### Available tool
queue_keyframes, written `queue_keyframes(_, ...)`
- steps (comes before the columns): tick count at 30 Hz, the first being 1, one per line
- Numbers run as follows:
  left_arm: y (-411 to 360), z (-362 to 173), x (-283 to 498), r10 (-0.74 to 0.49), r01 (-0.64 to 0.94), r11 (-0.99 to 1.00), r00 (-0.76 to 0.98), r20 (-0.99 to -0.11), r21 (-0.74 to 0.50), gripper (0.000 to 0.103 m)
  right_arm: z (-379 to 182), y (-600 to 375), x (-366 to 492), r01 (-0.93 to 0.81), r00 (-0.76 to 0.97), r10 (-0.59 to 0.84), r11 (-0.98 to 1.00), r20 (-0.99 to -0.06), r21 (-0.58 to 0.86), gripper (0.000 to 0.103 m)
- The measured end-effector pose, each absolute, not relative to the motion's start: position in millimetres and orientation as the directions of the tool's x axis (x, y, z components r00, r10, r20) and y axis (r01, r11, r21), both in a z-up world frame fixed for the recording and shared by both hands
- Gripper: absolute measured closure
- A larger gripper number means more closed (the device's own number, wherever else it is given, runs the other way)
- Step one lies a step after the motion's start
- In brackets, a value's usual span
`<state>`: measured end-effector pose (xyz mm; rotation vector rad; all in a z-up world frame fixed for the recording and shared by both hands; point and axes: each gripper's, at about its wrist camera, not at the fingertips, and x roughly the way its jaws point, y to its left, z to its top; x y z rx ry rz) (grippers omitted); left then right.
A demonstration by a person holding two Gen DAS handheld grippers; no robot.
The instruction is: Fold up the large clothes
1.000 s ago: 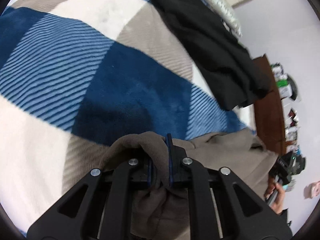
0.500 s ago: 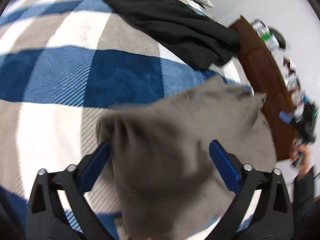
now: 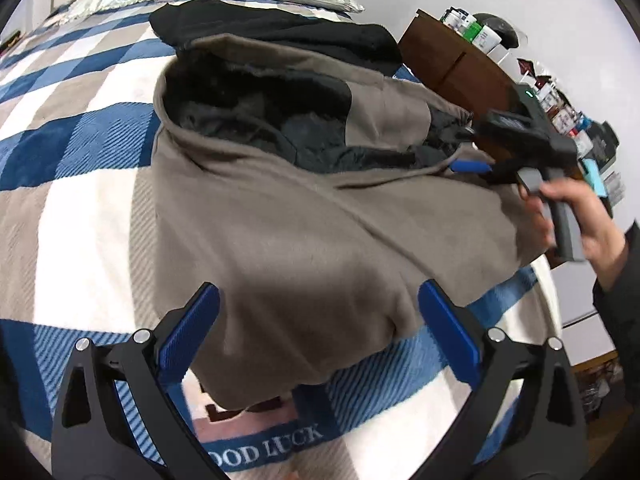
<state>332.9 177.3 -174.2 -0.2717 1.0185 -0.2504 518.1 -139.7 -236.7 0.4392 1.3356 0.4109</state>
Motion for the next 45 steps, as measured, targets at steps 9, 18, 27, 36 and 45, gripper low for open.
queue_keyframes(9,181.2,-205.4,334.5,-0.322,0.05,0.936,0.525,-0.788,-0.349,0.006,-229.8,-147.1,516.7,-0.03,0.323,0.548,0.821,-0.771,0.571,0.098)
queue_keyframes(18,176.6,-221.9,327.6,-0.241,0.034,0.963,0.554,-0.797,-0.267,0.006,-117.8,-141.9,563.3,-0.142,0.48,0.593,0.779,-0.646,0.61,0.098)
queue_keyframes(27,182.2,-235.3,325.8,-0.243,0.023,0.96,0.555,-0.796,-0.277,0.006,-180.4,-120.7,624.4,-0.084,0.41,0.474,0.87,-0.779,0.486,0.098)
queue_keyframes(36,179.3,-238.1,324.0,-0.248,0.048,0.963,0.54,-0.804,-0.264,0.006,-265.9,-132.1,613.4,0.002,0.288,0.476,0.867,-0.831,0.498,0.096)
queue_keyframes(45,160.6,-186.0,310.1,-0.246,0.066,0.96,0.66,-0.71,-0.271,0.006,-170.5,-122.8,571.6,-0.143,0.293,0.673,0.733,-0.679,0.665,0.008)
